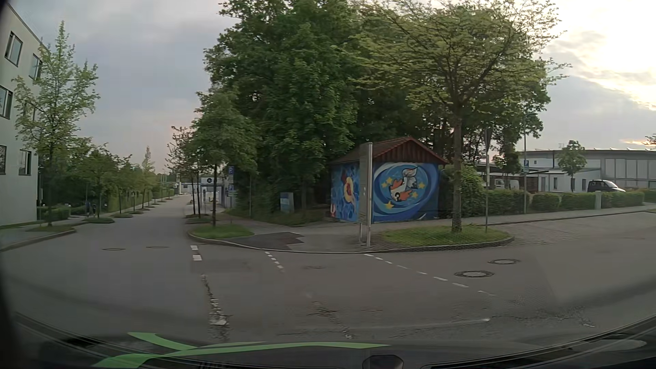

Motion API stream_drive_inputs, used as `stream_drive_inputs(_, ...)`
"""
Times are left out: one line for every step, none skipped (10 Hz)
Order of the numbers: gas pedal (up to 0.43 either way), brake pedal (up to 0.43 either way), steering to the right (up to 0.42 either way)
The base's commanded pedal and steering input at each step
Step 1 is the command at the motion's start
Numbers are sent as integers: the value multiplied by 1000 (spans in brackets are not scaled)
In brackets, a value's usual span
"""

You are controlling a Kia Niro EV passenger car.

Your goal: Follow the waypoints while adhering to traffic rules and regulations

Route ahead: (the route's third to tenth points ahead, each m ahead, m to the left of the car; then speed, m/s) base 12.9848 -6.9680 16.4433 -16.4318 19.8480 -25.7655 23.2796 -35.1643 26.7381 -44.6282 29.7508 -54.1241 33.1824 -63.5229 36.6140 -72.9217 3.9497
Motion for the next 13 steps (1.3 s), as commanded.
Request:
stream_drive_inputs(0, 0, 433)
stream_drive_inputs(0, 0, 445)
stream_drive_inputs(0, 0, 458)
stream_drive_inputs(0, 0, 461)
stream_drive_inputs(0, 0, 462)
stream_drive_inputs(0, 0, 467)
stream_drive_inputs(0, 0, 470)
stream_drive_inputs(0, 0, 474)
stream_drive_inputs(0, 0, 474)
stream_drive_inputs(0, 0, 475)
stream_drive_inputs(0, 0, 481)
stream_drive_inputs(0, 0, 489)
stream_drive_inputs(0, 0, 494)
